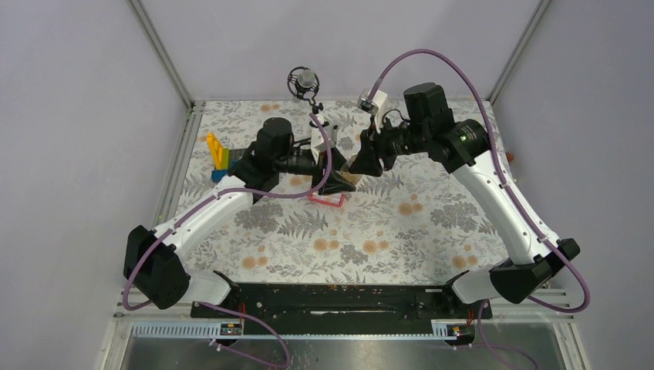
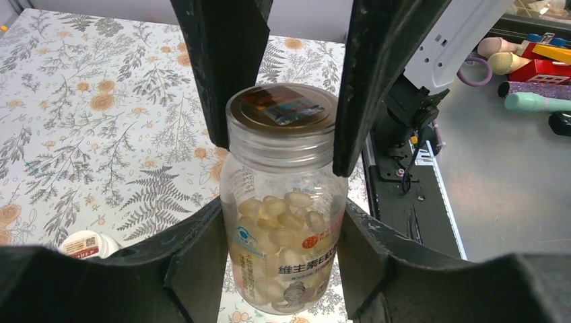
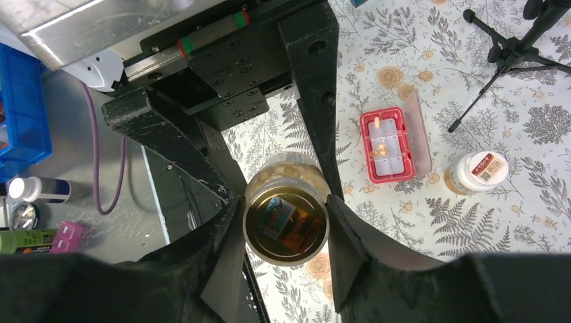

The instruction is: Sort the pills into containers

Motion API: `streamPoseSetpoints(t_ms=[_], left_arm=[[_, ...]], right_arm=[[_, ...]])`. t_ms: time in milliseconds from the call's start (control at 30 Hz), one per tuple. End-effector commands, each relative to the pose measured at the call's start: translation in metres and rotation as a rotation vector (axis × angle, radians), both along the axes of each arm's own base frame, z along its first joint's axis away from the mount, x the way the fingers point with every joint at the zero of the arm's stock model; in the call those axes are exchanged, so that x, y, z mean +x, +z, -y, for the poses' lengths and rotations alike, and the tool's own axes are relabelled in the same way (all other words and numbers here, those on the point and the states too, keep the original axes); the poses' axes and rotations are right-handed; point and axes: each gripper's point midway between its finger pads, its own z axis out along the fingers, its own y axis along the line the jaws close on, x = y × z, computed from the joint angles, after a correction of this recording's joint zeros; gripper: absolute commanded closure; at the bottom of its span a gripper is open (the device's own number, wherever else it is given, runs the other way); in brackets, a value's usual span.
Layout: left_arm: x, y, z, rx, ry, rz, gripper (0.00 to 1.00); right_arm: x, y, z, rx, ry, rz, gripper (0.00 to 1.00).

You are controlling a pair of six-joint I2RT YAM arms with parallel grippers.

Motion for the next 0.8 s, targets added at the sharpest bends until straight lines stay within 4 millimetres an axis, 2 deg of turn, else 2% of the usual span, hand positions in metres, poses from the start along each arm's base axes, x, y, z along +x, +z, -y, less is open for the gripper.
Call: streamPoseSetpoints(t_ms=[0, 200, 300, 400, 433, 500, 567, 600, 667, 767], left_arm=[[0.005, 0.018, 0.002, -0.031, 0.0, 0.096, 1.0], [0.03, 0.015, 0.0, -0.026, 0.148, 0.143, 1.0], [0.042, 0.015, -0.003, -0.034, 0.218, 0.166, 1.0], [0.05, 0.013, -0.006, -0.044, 0.278, 0.186, 1.0], [0.052, 0.012, -0.007, -0.043, 0.293, 0.189, 1.0], [0.053, 0.009, -0.008, -0.038, 0.305, 0.187, 1.0], [0.053, 0.007, -0.009, -0.033, 0.308, 0.184, 1.0], [0.052, 0.006, -0.01, -0.032, 0.311, 0.182, 1.0], [0.051, 0.005, -0.01, -0.031, 0.307, 0.178, 1.0], [0.046, 0.004, -0.009, -0.029, 0.282, 0.166, 1.0]], right_arm=[[0.018, 0.018, 0.001, 0.027, -0.088, 0.045, 0.69], [0.06, 0.008, -0.015, 0.09, -0.406, -0.036, 0.7], [0.075, 0.002, -0.021, 0.146, -0.605, -0.161, 0.71], [0.092, -0.003, -0.008, 0.184, -0.855, -0.26, 0.72], [0.095, -0.001, -0.004, 0.202, -0.906, -0.273, 0.68], [0.094, 0.012, -0.005, 0.244, -0.894, -0.268, 0.42], [0.087, 0.025, -0.009, 0.259, -0.803, -0.205, 0.15], [0.083, 0.032, -0.012, 0.269, -0.729, -0.16, 0.11], [0.073, 0.043, -0.01, 0.296, -0.605, -0.115, 0.09], [0.056, 0.049, -0.008, 0.345, -0.383, -0.097, 0.16]])
